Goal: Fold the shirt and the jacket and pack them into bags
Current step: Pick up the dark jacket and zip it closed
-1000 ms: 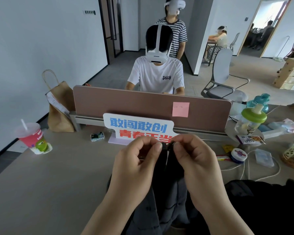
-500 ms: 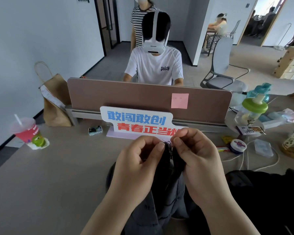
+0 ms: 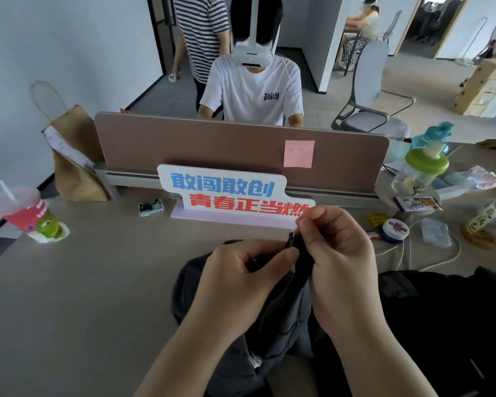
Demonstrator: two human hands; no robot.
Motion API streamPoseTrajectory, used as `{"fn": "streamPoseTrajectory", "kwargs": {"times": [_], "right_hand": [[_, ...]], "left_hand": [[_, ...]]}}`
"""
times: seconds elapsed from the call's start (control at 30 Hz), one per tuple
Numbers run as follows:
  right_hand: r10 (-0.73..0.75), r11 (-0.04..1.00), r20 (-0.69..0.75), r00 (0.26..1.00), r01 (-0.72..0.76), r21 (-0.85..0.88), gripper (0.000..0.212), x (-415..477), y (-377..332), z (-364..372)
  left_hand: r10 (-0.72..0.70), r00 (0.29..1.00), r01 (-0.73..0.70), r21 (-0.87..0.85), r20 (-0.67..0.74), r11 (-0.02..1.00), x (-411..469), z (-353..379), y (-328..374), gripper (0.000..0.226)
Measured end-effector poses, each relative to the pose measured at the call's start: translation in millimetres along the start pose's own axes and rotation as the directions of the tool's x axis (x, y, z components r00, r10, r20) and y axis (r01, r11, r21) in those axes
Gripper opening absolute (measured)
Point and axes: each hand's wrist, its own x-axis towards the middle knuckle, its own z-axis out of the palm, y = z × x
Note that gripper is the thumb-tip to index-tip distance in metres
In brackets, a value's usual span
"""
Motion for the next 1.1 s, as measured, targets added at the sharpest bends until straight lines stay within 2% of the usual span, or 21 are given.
{"fn": "streamPoseTrajectory", "kwargs": {"times": [0.13,0.23,0.33,0.43,0.5,0.57,0.63,0.73,0.8,0.93,1.1], "right_hand": [[-0.058,0.991,0.019,0.998,0.06,-0.119,0.023,-1.2,5.5,0.8],[-0.029,0.991,0.029,0.999,0.033,-0.133,0.019,-0.6,9.8,1.4],[0.066,0.991,0.149,0.987,-0.047,-0.127,0.014,-0.8,12.9,2.8],[0.056,0.983,0.257,0.965,-0.008,-0.184,0.019,-1.4,13.5,4.0],[0.038,0.983,0.253,0.967,0.009,-0.183,0.015,0.7,13.1,4.4],[0.05,0.992,0.207,0.977,-0.023,-0.127,0.007,4.4,13.9,4.2],[0.084,0.994,0.149,0.985,-0.073,-0.079,0.011,7.3,14.4,4.5],[0.146,0.989,0.159,0.976,-0.148,0.004,0.014,9.9,13.0,4.3],[0.17,0.985,0.173,0.97,-0.174,0.004,0.013,10.9,11.2,4.2],[0.205,0.977,0.163,0.965,-0.21,0.017,0.012,11.4,9.3,5.5],[0.207,0.976,0.165,0.964,-0.214,0.028,0.009,10.6,9.7,4.8]], "left_hand": [[0.039,0.999,-0.039,0.001,-0.021,0.999,3.1,-2.6,-1.4,0.015],[0.044,0.999,-0.044,0.022,-0.012,0.999,5.4,-4.3,-4.2,0.017],[0.037,0.999,-0.036,0.006,-0.033,0.999,9.9,-6.7,-5.9,0.018],[0.018,0.999,-0.018,-0.021,-0.032,1.0,14.4,-10.1,-5.3,0.016],[0.003,0.999,-0.005,-0.024,-0.052,1.0,17.0,-10.5,-7.0,0.013],[-0.009,0.993,0.015,0.052,-0.116,0.999,20.5,-8.1,-11.5,0.014],[-0.072,0.98,0.086,0.068,-0.186,0.994,24.9,-7.3,-14.6,0.019],[-0.229,0.95,0.203,-0.136,-0.213,0.97,30.8,-10.6,-16.5,0.015],[-0.28,0.942,0.245,-0.193,-0.185,0.95,33.6,-12.8,-14.7,0.012],[-0.239,0.961,0.233,-0.06,-0.142,0.971,34.6,-14.7,-15.7,0.032],[-0.113,0.982,0.123,0.057,-0.152,0.991,29.1,-16.7,-17.4,0.04]]}}
